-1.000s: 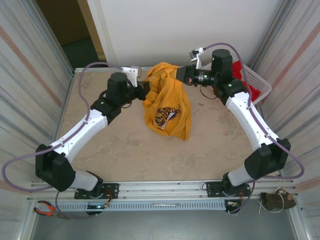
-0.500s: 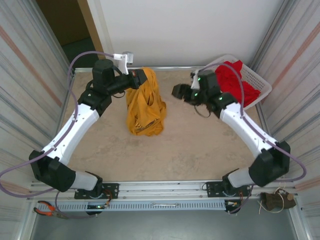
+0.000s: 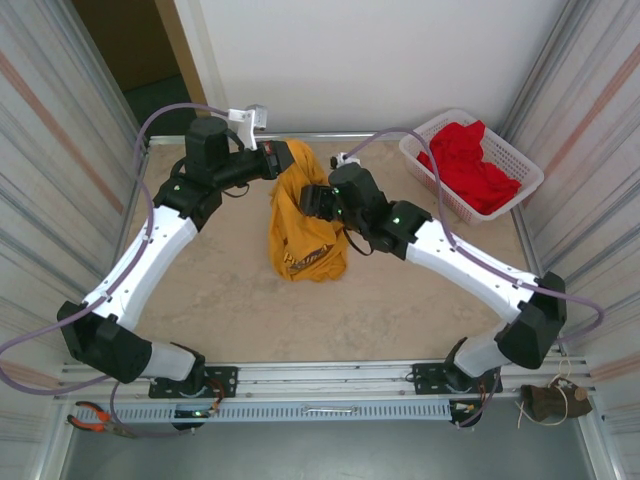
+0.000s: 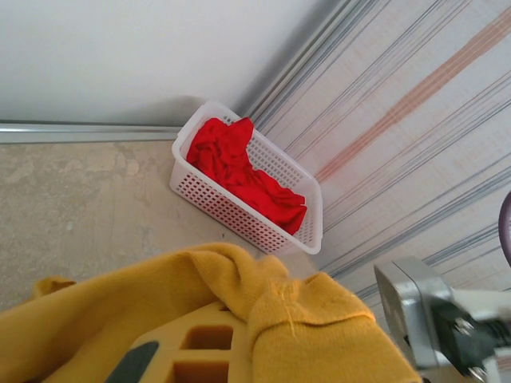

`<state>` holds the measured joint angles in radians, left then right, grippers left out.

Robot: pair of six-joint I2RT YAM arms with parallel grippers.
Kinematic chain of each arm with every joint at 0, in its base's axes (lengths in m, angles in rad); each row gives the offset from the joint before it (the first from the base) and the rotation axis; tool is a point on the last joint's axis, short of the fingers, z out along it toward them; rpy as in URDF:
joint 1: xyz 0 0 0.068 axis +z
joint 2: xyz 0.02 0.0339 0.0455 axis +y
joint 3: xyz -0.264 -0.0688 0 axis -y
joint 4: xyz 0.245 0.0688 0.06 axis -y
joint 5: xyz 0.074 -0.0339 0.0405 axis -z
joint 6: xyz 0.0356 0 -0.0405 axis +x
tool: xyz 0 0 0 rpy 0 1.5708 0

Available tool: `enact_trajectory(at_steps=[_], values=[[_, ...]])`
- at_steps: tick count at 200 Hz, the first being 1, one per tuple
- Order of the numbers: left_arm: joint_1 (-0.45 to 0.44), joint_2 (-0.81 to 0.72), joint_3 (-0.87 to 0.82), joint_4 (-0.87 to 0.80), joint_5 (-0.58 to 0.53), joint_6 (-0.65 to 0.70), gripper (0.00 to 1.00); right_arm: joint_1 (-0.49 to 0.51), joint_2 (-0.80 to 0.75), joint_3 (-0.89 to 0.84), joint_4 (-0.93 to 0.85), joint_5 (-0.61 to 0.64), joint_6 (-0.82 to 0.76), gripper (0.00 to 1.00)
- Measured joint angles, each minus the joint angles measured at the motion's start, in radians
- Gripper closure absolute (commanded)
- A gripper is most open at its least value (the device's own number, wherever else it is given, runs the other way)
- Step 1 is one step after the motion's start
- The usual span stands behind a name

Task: Fold the inside-out t-shirt

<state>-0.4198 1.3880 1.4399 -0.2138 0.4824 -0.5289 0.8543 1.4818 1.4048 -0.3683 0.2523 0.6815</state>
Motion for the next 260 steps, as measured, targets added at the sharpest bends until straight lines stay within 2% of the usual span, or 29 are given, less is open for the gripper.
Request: enact_trajectory(at_steps=[22, 38, 46, 61, 91, 112, 135, 147, 156, 166, 184, 198, 205, 235, 260], values=[[0.002, 0.000, 0.000, -0.006, -0.003, 0.000, 1.00, -0.033, 0.037, 0.004, -0.011, 0.016, 0.000, 0.52], [0.008, 0.000, 0.007, -0.025, -0.005, 0.000, 1.00, -0.050, 0.040, -0.026, -0.018, 0.019, 0.008, 0.61], [0.013, 0.000, 0.011, -0.032, -0.008, -0.001, 1.00, -0.053, 0.038, -0.050, -0.020, 0.021, 0.011, 0.71], [0.028, 0.000, 0.018, -0.045, -0.011, -0.003, 1.00, -0.058, 0.031, -0.093, -0.029, 0.020, 0.017, 1.00], [0.071, 0.025, 0.049, -0.078, -0.012, -0.003, 1.00, -0.089, 0.021, -0.088, -0.065, -0.012, 0.006, 1.00], [0.120, 0.084, 0.125, -0.117, -0.011, -0.003, 1.00, -0.161, 0.019, 0.033, -0.129, -0.085, -0.034, 1.00], [0.182, 0.167, 0.272, -0.160, -0.010, -0.022, 1.00, -0.264, 0.027, 0.321, -0.211, -0.193, -0.076, 1.00], [0.198, 0.209, 0.378, -0.182, -0.007, -0.031, 0.95, -0.308, 0.049, 0.525, -0.232, -0.246, -0.093, 1.00], [0.198, 0.235, 0.467, -0.186, 0.000, -0.041, 0.86, -0.333, 0.069, 0.679, -0.248, -0.285, -0.104, 1.00], [0.189, 0.243, 0.546, -0.173, 0.010, -0.051, 0.84, -0.351, 0.086, 0.829, -0.259, -0.316, -0.116, 1.00], [0.179, 0.207, 0.591, -0.100, 0.014, -0.078, 0.84, -0.364, 0.072, 0.951, -0.260, -0.342, -0.135, 1.00], [0.179, 0.153, 0.552, -0.040, 0.014, -0.100, 0.86, -0.378, 0.036, 0.917, -0.258, -0.359, -0.140, 1.00], [0.179, 0.130, 0.523, -0.023, 0.014, -0.108, 1.00, -0.389, 0.018, 0.868, -0.256, -0.362, -0.140, 1.00], [0.183, 0.106, 0.353, 0.025, 0.028, -0.166, 1.00, -0.456, -0.013, 0.570, -0.223, -0.397, -0.114, 1.00], [0.187, 0.174, 0.208, 0.039, 0.042, -0.220, 1.00, -0.491, 0.022, 0.328, -0.210, -0.441, -0.063, 1.00]])
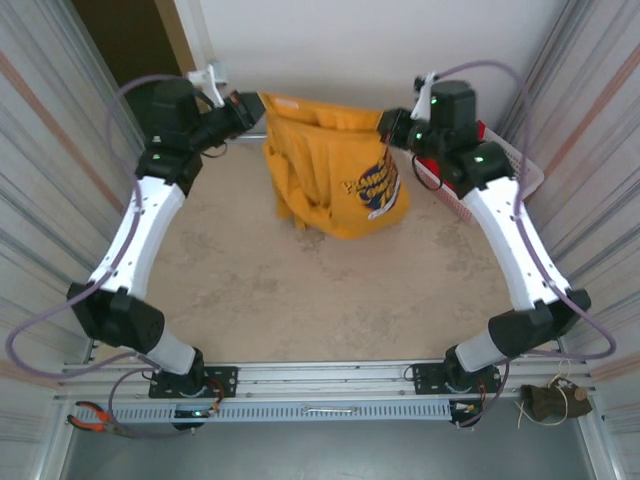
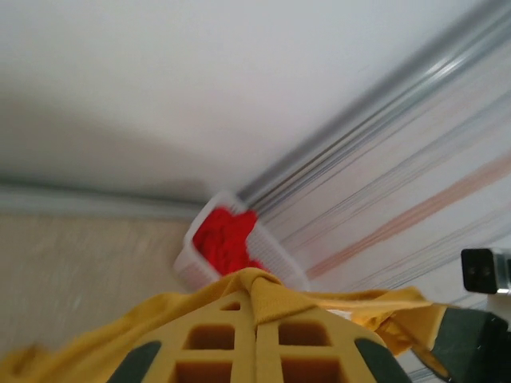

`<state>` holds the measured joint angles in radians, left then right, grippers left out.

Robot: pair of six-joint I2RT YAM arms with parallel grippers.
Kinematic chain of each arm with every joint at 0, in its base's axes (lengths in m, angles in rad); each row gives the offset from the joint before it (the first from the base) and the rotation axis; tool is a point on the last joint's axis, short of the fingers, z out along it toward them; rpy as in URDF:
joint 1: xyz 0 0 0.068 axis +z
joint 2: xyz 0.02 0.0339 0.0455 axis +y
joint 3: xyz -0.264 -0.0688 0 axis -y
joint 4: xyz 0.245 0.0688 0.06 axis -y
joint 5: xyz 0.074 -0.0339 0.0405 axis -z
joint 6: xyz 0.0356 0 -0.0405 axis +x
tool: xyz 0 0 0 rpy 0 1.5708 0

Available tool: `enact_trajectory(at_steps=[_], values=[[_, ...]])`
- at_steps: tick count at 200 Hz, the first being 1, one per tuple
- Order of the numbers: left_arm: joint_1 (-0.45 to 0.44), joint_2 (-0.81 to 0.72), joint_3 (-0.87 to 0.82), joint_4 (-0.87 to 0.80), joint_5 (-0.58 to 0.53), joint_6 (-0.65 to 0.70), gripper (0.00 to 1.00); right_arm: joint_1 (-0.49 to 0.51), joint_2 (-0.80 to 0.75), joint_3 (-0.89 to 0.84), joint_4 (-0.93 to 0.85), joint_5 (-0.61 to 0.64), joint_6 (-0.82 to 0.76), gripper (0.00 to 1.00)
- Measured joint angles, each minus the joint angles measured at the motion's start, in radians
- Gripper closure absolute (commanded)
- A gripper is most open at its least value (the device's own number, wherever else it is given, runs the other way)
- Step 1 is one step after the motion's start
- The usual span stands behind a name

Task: Fold the inside-out t-shirt

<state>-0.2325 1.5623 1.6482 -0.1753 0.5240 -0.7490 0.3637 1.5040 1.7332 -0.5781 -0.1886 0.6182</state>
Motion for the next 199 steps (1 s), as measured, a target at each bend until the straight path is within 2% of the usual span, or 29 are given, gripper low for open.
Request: enact_trajectory(at_steps=[13, 28, 49, 61, 100, 122, 141, 166, 199], values=[[0.001, 0.038, -0.013, -0.030, 0.004, -0.014, 1.00, -0.004, 0.002, -0.084, -0.004, -0.029, 0.029, 1.00], [0.002, 0.048, -0.007, -0.043, 0.007, -0.019, 1.00, 0.001, -0.007, -0.102, 0.003, -0.056, 0.058, 1.00], [0.002, 0.048, 0.118, -0.060, 0.017, -0.028, 1.00, 0.013, -0.053, -0.084, 0.040, -0.091, 0.088, 1.00], [0.002, 0.048, 0.231, -0.050, 0.018, -0.026, 1.00, 0.015, -0.071, -0.015, 0.044, -0.107, 0.097, 1.00], [0.002, 0.080, 0.712, -0.032, -0.022, 0.031, 1.00, 0.010, -0.067, 0.407, 0.127, -0.096, 0.039, 1.00], [-0.001, 0.019, 0.717, 0.058, -0.022, 0.035, 1.00, 0.008, -0.109, 0.483, 0.201, -0.105, 0.012, 1.00], [-0.003, -0.003, 0.676, 0.074, -0.025, 0.035, 1.00, 0.006, -0.102, 0.509, 0.189, -0.121, 0.002, 1.00], [0.030, 0.115, 0.776, -0.053, -0.044, -0.003, 1.00, -0.035, 0.032, 0.610, 0.069, -0.128, 0.003, 1.00], [0.130, 0.431, 0.985, -0.156, 0.035, -0.205, 1.00, -0.111, 0.371, 0.810, -0.090, -0.250, 0.076, 1.00]])
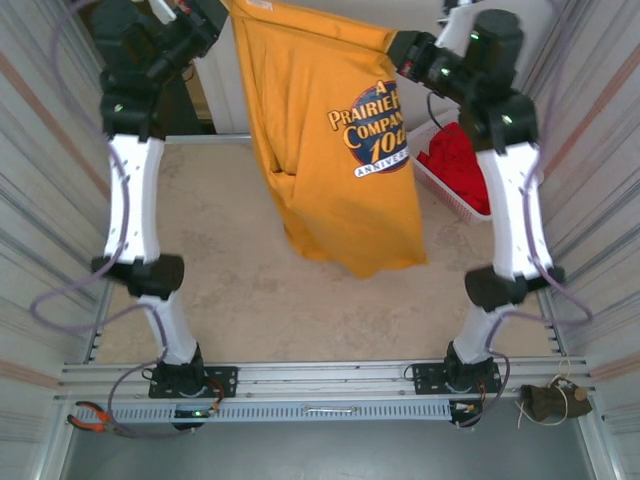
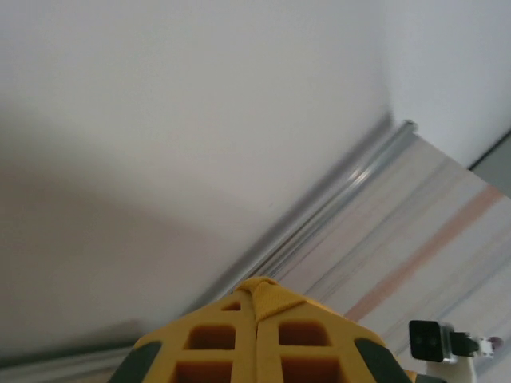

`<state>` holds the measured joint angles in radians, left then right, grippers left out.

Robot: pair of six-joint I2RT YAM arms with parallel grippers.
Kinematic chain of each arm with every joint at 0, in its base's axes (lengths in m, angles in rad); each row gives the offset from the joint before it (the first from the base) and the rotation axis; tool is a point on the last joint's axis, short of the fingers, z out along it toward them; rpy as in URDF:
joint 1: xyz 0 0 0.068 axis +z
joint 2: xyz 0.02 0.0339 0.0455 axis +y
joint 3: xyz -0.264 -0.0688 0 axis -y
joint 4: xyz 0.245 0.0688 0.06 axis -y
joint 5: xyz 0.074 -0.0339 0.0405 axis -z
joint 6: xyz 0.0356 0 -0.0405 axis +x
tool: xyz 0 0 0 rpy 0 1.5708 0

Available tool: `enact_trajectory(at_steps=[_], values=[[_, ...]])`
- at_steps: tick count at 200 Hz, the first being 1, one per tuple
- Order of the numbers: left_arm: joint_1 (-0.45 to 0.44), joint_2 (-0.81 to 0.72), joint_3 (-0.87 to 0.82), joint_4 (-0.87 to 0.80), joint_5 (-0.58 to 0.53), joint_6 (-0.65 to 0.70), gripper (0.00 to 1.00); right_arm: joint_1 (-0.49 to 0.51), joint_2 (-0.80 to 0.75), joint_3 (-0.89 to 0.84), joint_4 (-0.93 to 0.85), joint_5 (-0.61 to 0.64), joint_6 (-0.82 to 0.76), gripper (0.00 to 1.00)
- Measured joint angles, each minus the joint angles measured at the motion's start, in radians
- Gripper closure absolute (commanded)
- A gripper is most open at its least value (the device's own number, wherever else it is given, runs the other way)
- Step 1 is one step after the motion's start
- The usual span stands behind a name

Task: Fold the inside-out t-shirt

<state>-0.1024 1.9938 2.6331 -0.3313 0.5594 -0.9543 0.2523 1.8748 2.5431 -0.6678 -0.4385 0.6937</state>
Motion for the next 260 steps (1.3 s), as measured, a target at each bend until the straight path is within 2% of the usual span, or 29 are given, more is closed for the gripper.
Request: enact_trajectory(at_steps=[16, 37, 58, 84, 109, 137, 162, 183, 199, 215, 237, 260], values=[[0.019, 0.135, 0.045, -0.010, 0.011, -0.078, 1.00, -0.020, 0.118, 0.037, -0.026, -0.061, 0.035, 1.00], [0.022, 0.180, 0.023, -0.005, 0.010, -0.117, 1.00, -0.028, 0.132, 0.022, -0.008, -0.077, 0.055, 1.00], [0.021, 0.084, -0.082, 0.103, 0.025, -0.122, 1.00, -0.026, -0.013, -0.123, 0.161, -0.051, 0.052, 1.00], [0.015, -0.145, -0.254, 0.264, 0.068, -0.081, 1.00, -0.015, -0.262, -0.346, 0.348, -0.026, 0.029, 1.00], [0.002, -0.459, -0.595, 0.452, 0.087, -0.025, 1.00, 0.020, -0.507, -0.637, 0.517, -0.025, 0.008, 1.00], [-0.005, -0.750, -1.078, 0.524, 0.050, 0.042, 1.00, 0.126, -0.702, -1.062, 0.585, 0.038, -0.005, 1.00], [-0.008, -0.888, -1.481, 0.459, -0.054, 0.079, 1.00, 0.257, -0.706, -1.388, 0.527, 0.128, 0.004, 1.00], [0.001, -0.872, -1.654, 0.332, -0.107, 0.079, 1.00, 0.361, -0.621, -1.503, 0.399, 0.154, 0.010, 1.00], [0.005, -0.867, -1.661, 0.246, -0.128, 0.095, 1.00, 0.425, -0.612, -1.487, 0.330, 0.164, 0.009, 1.00], [0.009, -0.865, -1.578, 0.211, -0.136, 0.114, 1.00, 0.454, -0.614, -1.395, 0.314, 0.162, 0.009, 1.00], [0.012, -0.847, -1.410, 0.220, -0.134, 0.131, 1.00, 0.454, -0.629, -1.277, 0.361, 0.162, 0.013, 1.00], [0.011, -0.813, -1.283, 0.258, -0.124, 0.132, 1.00, 0.454, -0.652, -1.259, 0.433, 0.153, 0.058, 1.00]])
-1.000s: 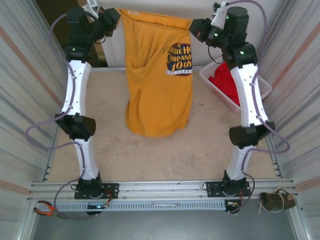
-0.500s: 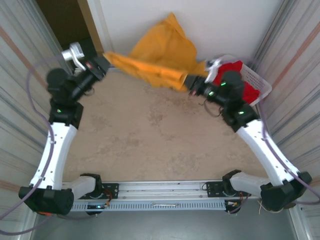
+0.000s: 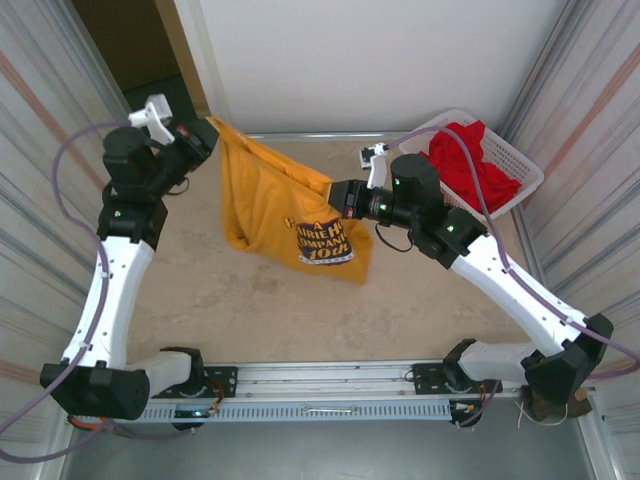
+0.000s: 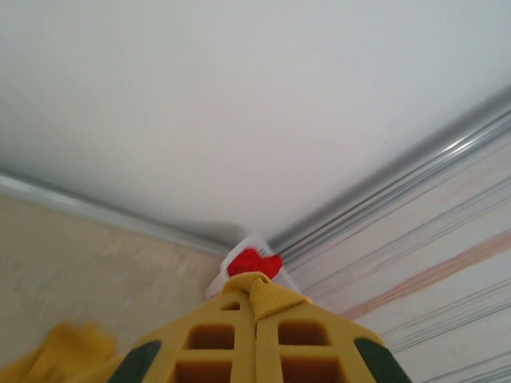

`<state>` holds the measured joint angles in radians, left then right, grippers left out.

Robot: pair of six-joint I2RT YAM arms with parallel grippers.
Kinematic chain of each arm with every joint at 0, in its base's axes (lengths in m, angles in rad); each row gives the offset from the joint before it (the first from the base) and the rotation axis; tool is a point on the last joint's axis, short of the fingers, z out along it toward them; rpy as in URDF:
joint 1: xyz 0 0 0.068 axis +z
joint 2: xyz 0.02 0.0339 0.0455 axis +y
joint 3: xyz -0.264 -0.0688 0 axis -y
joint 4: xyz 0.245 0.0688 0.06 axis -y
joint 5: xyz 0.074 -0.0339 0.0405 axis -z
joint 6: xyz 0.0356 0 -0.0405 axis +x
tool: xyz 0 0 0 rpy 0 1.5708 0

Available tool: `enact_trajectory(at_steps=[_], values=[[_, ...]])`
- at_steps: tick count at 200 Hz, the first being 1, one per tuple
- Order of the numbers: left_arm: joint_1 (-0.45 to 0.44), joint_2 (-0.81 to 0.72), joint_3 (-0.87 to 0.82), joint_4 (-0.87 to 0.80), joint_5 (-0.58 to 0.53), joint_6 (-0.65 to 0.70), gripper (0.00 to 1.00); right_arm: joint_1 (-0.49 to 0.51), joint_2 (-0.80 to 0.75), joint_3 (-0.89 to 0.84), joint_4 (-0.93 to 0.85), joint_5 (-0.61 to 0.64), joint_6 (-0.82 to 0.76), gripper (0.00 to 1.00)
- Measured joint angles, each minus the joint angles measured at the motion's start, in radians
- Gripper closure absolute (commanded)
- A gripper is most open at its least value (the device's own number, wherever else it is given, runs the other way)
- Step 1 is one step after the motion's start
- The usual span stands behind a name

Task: Fold the inside-out t-shirt

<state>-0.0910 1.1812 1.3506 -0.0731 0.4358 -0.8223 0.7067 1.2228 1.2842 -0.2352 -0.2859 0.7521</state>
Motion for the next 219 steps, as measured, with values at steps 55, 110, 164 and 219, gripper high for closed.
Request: enact_trajectory(at_steps=[55, 110, 164, 219], values=[[-0.061, 0.169, 0.096, 0.010, 0.036, 0.002, 1.00, 0.016, 0.001, -0.204, 0.139, 0.024, 0.118, 1.00], [-0.310, 0.463, 0.101, 0.002, 0.057, 0.042, 0.97, -0.029, -0.160, -0.602, 0.100, 0.274, 0.248, 1.00], [-0.467, 0.739, 0.142, 0.037, 0.091, 0.058, 0.45, -0.085, -0.427, -0.785, -0.195, 0.496, 0.424, 0.40], [-0.419, 0.518, 0.041, -0.053, -0.051, 0.199, 0.39, -0.133, -0.416, -0.662, -0.299, 0.558, 0.330, 0.37]])
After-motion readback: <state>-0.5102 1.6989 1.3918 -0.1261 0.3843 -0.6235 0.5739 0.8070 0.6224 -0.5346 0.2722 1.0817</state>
